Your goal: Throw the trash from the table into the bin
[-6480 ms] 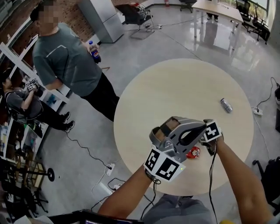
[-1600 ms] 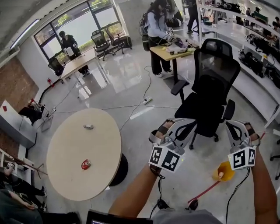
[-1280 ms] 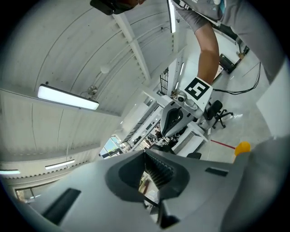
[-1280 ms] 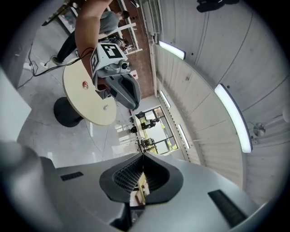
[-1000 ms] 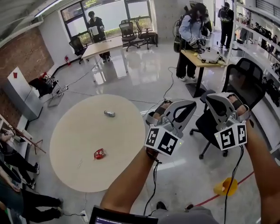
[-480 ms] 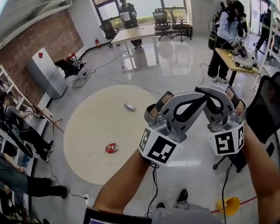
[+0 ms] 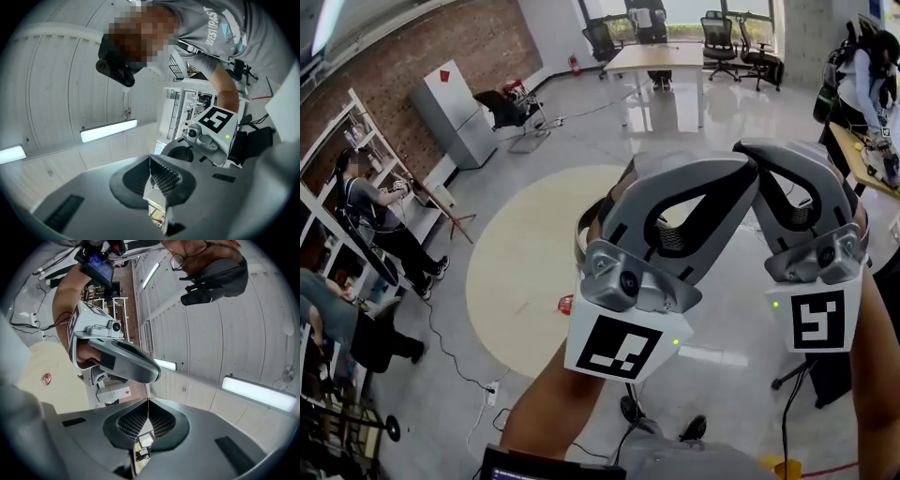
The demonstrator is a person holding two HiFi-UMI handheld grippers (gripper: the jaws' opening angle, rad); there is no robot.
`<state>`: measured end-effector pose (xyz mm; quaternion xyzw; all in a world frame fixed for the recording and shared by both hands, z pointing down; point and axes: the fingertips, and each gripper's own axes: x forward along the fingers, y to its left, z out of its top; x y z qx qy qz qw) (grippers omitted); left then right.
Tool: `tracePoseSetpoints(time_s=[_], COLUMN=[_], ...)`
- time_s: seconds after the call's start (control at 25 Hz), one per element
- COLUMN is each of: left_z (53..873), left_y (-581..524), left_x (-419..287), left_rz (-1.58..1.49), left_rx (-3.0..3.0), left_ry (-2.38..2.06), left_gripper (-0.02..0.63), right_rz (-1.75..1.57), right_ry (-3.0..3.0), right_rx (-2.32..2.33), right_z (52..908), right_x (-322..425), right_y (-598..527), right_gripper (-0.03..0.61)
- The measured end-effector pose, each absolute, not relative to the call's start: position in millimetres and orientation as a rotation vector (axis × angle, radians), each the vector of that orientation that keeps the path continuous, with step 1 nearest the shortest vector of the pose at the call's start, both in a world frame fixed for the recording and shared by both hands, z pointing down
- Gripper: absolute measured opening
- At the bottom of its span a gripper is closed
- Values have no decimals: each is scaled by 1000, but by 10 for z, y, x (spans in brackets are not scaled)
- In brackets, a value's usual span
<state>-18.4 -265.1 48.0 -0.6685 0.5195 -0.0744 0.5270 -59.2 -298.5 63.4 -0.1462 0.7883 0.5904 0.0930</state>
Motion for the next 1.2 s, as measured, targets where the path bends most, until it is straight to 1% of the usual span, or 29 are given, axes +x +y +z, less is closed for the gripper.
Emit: tracePoseSetpoints(time_s=[0.36, 0.48, 0.6, 0.76, 0.96, 1.2], left_z=[354, 283, 351, 487, 734, 1124], left_y=[-2105, -2107, -2157, -2398, -2798, -3592], left_x=[-1772, -2318, -2846, -3305, -3727, -4364], left_rz=[-147, -158, -190, -232, -266, -305], left_rx=[-1542, -1545, -1569, -1624, -1643, -1698], left_ry=[1208, 1237, 1304, 1402, 1489, 1620], left_gripper=[44, 44, 44, 44, 44, 44], right_rz=[1666, 1599, 1556, 1501, 1337, 1170], right_ry=[2394, 2444, 2534, 2636, 2750, 2938], right_rx=[-426, -427, -394, -359, -245, -35], right_z=[612, 576, 739, 923, 1236, 1780], right_x=[-2283, -2773, -3236, -3630, -4087, -4797], right_y=[-2533, -2545, -2547, -2719, -3041, -3807], right_gripper=[9, 9, 9, 9, 9, 12])
